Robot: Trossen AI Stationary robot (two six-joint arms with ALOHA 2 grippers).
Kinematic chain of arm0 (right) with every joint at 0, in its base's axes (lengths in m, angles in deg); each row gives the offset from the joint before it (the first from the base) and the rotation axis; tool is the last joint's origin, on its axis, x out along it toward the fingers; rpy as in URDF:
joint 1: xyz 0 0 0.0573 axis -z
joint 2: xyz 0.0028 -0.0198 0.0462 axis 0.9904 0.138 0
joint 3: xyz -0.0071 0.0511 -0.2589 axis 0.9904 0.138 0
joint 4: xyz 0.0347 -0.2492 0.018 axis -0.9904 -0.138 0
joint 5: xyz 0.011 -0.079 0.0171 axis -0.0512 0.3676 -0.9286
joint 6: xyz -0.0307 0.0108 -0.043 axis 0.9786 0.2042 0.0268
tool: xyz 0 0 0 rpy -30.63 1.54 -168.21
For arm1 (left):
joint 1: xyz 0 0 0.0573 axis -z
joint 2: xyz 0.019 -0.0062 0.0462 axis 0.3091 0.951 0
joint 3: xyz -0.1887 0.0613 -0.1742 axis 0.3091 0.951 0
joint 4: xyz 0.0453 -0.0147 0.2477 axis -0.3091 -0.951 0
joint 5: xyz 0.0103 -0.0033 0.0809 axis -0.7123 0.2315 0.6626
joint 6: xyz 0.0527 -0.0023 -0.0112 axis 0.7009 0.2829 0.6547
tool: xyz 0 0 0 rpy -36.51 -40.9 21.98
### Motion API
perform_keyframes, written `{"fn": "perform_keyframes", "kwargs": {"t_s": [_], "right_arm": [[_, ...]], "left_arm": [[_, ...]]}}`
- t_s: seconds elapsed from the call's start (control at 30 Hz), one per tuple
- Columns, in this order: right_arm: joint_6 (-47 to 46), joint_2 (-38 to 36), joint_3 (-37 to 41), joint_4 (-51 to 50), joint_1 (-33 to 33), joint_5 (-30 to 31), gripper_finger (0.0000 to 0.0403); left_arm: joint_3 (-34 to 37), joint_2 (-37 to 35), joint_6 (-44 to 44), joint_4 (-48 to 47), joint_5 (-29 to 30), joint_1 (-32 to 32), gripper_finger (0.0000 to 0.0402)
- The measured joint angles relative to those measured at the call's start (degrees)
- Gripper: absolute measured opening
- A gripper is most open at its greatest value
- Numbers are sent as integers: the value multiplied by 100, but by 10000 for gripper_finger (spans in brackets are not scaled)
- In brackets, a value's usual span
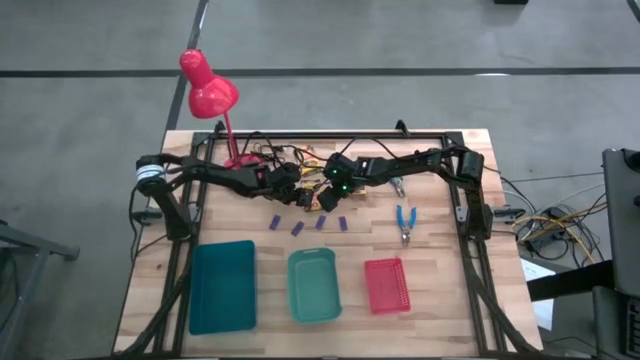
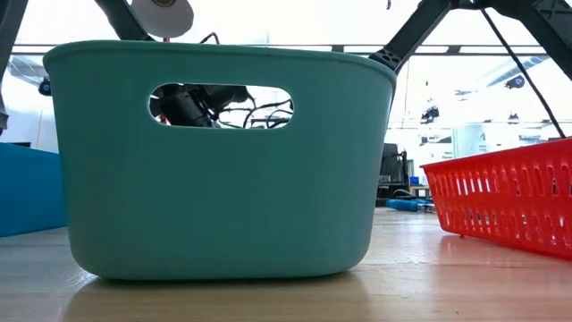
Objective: Pick & Place School Supplies
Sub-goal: Put the crayon box into the blue bin
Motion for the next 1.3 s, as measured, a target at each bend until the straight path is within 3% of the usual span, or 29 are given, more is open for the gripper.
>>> {"fn": "perform_keyframes", "kwargs": {"t_s": [0.77, 1.1, 1.3], "right_arm": [[15, 4, 9, -17, -2, 83, 68], [20, 9, 9, -5, -2, 83, 68], [22, 9, 9, -7, -2, 83, 68]], "left_arm": [[28, 286, -56, 651, -155, -13, 165], [31, 288, -64, 680, -177, -13, 96], [31, 288, -113, 692, -179, -13, 78]]}}
